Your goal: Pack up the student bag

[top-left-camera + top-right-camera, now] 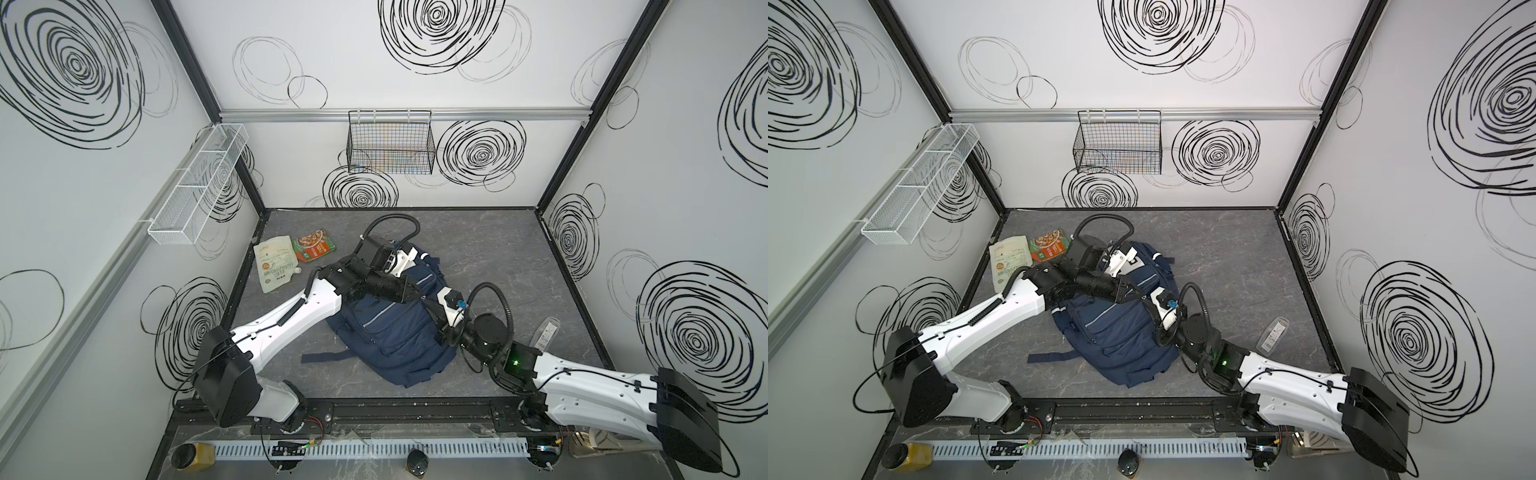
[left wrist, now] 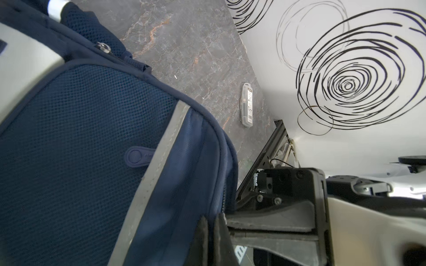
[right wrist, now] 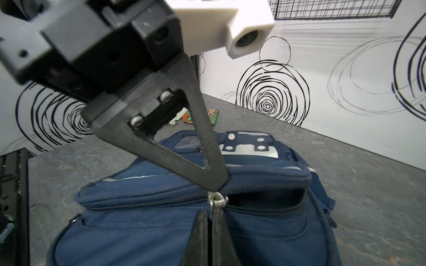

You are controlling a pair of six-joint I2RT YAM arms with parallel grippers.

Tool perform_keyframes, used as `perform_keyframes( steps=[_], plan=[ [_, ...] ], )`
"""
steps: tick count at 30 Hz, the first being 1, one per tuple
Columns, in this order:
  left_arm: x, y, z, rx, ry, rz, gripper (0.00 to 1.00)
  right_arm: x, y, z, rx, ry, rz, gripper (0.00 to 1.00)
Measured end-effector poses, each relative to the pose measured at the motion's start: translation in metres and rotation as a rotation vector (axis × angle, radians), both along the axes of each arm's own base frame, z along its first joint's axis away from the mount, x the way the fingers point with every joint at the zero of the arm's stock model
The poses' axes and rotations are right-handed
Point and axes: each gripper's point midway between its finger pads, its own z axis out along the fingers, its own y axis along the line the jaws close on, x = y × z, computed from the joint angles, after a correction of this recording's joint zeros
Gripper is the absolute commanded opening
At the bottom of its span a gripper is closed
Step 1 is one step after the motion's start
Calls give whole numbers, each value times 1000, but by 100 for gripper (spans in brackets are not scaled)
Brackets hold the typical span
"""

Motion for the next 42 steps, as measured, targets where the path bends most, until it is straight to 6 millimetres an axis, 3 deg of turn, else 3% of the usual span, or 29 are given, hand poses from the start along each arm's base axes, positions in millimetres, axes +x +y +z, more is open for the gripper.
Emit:
perform_keyframes(
  steps=[3, 7, 14, 20, 24, 26, 28, 32, 36, 38, 40, 42],
  plan=[
    [19, -6, 9, -31, -38, 43, 0, -37, 34, -13, -44, 15, 173, 0],
    [38, -15, 22, -63, -79, 87, 0, -59, 57, -24, -86, 29, 262, 0],
    [55, -17, 18, -53, -53, 165, 0, -42, 91, -15, -97, 40, 190, 0],
    [76, -6, 18, -30, -74, 282, 0, -20, 108, -34, -155, 54, 74, 1],
    [88, -3, 24, -60, -114, 332, 0, -19, 112, -31, -147, 74, 70, 37],
    [92, -6, 28, -98, -143, 334, 0, -36, 118, -19, -107, 92, 156, 54],
    [92, -8, 27, -124, -162, 325, 0, -55, 120, 3, -47, 107, 234, 61],
    [87, -11, 21, -133, -197, 269, 0, -75, 101, 58, 97, 133, 305, 62],
    [80, -10, 12, -124, -231, 209, 0, -74, 66, 84, 177, 163, 257, 61],
    [78, -8, 7, -113, -249, 189, 0, -64, 44, 87, 192, 188, 184, 61],
    [76, -7, 3, -107, -265, 168, 0, -42, 15, 91, 221, 212, 55, 66],
    [73, -8, -1, -107, -277, 146, 0, -8, -31, 85, 255, 256, -168, 75]
  ],
)
